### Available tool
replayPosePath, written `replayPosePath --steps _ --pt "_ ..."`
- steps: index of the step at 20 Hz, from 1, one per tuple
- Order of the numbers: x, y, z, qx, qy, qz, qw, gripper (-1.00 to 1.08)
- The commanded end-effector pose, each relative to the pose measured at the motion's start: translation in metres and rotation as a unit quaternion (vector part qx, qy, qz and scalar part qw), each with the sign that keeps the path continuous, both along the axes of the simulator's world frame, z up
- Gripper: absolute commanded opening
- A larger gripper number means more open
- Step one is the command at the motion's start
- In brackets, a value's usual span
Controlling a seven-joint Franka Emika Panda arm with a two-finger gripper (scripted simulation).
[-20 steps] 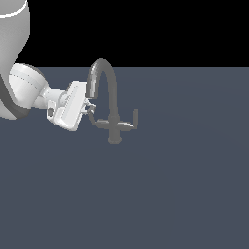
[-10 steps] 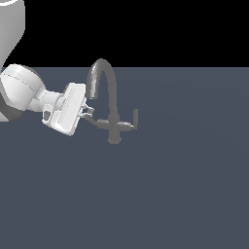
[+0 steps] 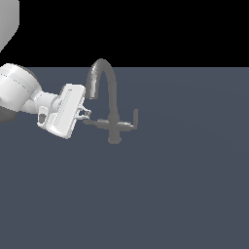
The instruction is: Turn on the faucet by rotating a designated handle.
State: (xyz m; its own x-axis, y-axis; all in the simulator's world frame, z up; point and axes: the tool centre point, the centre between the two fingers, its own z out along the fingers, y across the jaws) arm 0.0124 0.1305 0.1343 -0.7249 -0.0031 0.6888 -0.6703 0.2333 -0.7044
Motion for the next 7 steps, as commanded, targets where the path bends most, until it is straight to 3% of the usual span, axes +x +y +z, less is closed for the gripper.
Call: replayPosePath --steps 1,7 --pt "-0.009 0.002 -0.02 0.0 0.007 0.001 1.0 -1.0" --pt "-0.026 0.006 -0.055 -0.002 0.015 0.001 0.9999 -1.0"
